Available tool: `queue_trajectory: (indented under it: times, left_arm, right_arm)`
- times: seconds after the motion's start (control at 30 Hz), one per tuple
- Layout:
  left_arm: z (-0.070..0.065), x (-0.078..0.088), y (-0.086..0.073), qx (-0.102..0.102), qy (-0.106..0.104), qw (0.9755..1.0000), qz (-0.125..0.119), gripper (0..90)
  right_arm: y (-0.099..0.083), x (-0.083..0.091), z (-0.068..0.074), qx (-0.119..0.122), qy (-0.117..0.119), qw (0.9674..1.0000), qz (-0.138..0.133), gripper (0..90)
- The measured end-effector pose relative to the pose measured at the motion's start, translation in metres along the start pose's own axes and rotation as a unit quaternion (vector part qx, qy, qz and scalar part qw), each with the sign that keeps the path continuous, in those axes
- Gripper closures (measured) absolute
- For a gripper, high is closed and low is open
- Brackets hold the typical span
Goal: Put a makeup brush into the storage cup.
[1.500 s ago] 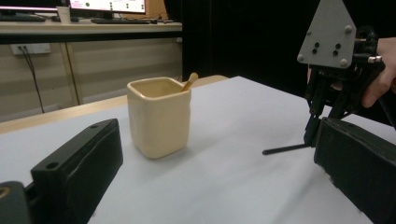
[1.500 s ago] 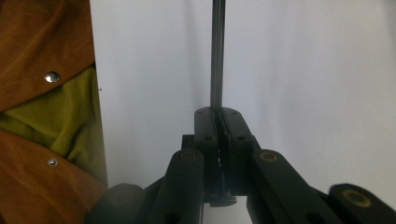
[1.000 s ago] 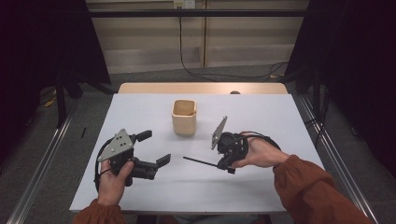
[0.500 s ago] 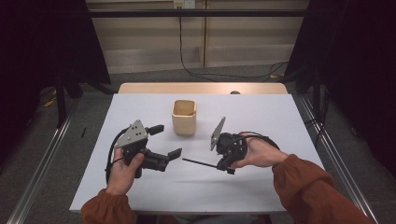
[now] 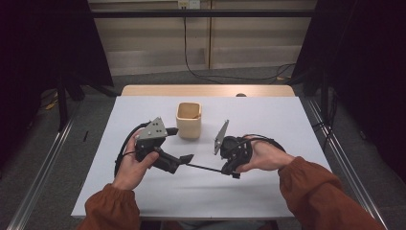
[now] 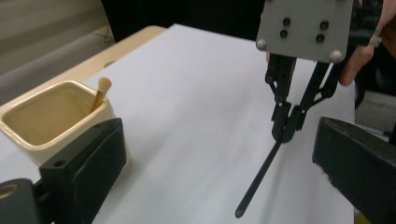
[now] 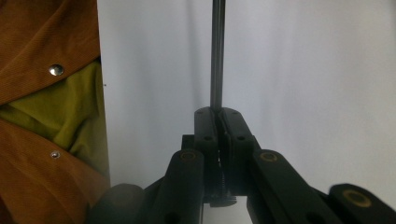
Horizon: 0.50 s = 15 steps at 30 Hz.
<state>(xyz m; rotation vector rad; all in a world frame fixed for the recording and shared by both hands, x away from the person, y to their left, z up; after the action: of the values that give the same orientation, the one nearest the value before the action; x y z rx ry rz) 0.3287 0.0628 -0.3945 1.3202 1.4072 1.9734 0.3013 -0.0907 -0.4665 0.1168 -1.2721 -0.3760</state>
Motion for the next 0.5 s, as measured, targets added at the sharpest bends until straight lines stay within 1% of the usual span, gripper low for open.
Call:
queue_trajectory:
  times: [0.03,0.07,0.2,0.23,0.33,0.37,0.4,0.43,0.5]
  left_arm:
    - [0.0,-0.001,0.0,0.002,-0.003,1.0,0.008,3.1]
    - [-0.001,-0.002,0.0,-0.001,-0.007,0.9999,0.015,3.2]
    - [-0.004,-0.005,-0.004,-0.014,-0.024,0.9988,0.041,3.1]
    - [-0.005,-0.006,-0.005,-0.013,-0.028,0.9984,0.048,3.1]
    - [-0.008,-0.009,-0.01,-0.025,-0.039,0.9966,0.068,3.1]
    - [-0.009,-0.01,-0.011,-0.027,-0.044,0.9959,0.074,3.2]
    - [-0.01,-0.011,-0.013,-0.029,-0.049,0.9949,0.083,3.9]
    - [-0.011,-0.012,-0.014,-0.036,-0.049,0.9941,0.09,3.9]
    - [-0.011,-0.013,-0.015,-0.041,-0.051,0.993,0.099,5.1]
  right_arm:
    - [0.0,0.0,0.0,0.0,0.0,1.0,0.0,86.0]
    - [0.001,0.0,-0.002,0.005,-0.004,1.0,-0.002,86.0]
    - [0.0,-0.001,-0.001,0.006,-0.001,1.0,0.006,85.9]
    - [0.0,-0.001,-0.001,0.005,-0.002,1.0,0.008,85.9]
    - [0.0,-0.002,-0.001,0.006,-0.002,0.9999,0.011,85.9]
    - [0.0,-0.002,-0.001,0.005,-0.001,0.9999,0.014,85.9]
    - [-0.001,-0.002,-0.001,0.008,-0.001,0.9997,0.022,85.9]
    - [-0.001,-0.002,-0.001,0.008,-0.001,0.9997,0.022,85.9]
    - [-0.001,-0.002,-0.001,0.006,-0.005,0.9996,0.029,85.9]
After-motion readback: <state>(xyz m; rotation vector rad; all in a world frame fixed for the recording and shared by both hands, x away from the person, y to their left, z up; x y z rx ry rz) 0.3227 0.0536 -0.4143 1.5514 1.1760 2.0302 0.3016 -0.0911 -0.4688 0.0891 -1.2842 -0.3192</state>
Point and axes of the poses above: each handheld gripper's, and its own axes: x roughly backward along the jaws, y roughly out of its top, z roughly to its left, the point moved 9 cm from there along -x, roughly forward along the jaws, and after that the axes turned 10 degrees about y, right-handed, at the moved point
